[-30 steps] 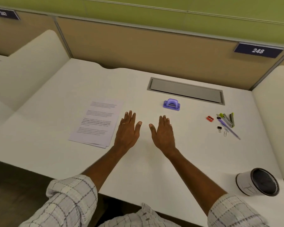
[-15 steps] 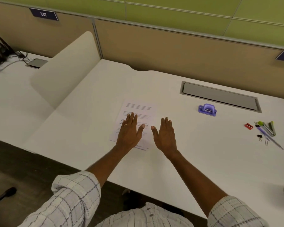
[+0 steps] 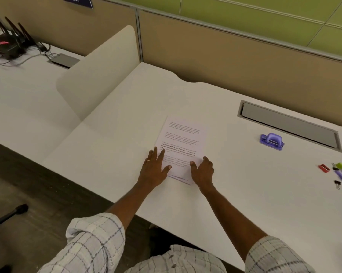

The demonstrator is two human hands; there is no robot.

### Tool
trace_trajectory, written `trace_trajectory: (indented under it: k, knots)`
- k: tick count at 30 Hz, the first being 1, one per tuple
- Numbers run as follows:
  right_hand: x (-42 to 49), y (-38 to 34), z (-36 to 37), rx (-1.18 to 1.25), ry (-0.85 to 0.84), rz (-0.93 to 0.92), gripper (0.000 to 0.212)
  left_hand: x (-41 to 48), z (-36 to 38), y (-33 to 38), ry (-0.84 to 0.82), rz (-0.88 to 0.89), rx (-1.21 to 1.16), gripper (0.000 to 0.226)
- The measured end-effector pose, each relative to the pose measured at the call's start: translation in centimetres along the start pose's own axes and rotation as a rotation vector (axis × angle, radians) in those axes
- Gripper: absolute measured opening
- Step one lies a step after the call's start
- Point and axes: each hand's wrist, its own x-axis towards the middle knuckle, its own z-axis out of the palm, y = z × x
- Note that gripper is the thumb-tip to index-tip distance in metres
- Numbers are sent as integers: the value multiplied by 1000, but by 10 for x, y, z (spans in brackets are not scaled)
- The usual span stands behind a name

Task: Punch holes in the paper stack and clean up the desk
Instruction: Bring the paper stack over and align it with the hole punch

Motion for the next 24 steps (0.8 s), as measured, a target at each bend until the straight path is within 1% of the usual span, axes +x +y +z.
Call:
trace_trajectory:
  k: [3, 7, 11, 16, 21, 24]
  knots:
    - [10, -3, 2, 108, 23, 64, 65, 2, 3, -4, -24, -22, 4, 78]
    - [23, -16, 3, 264, 21, 184, 62, 4, 6, -9, -79, -22, 87, 74]
    - [37, -22, -1, 399, -4, 315, 62, 5, 3, -12, -81, -20, 117, 73]
    - [55, -23, -8, 582, -43, 443, 55, 3, 3, -9, -84, -27, 145, 73]
    - [67, -26, -10, 599, -119, 435, 34, 1, 3, -7, -83, -33, 141, 73]
    - [71, -28, -12, 487, -94, 357, 15, 0, 2, -8, -77, -24, 138, 73]
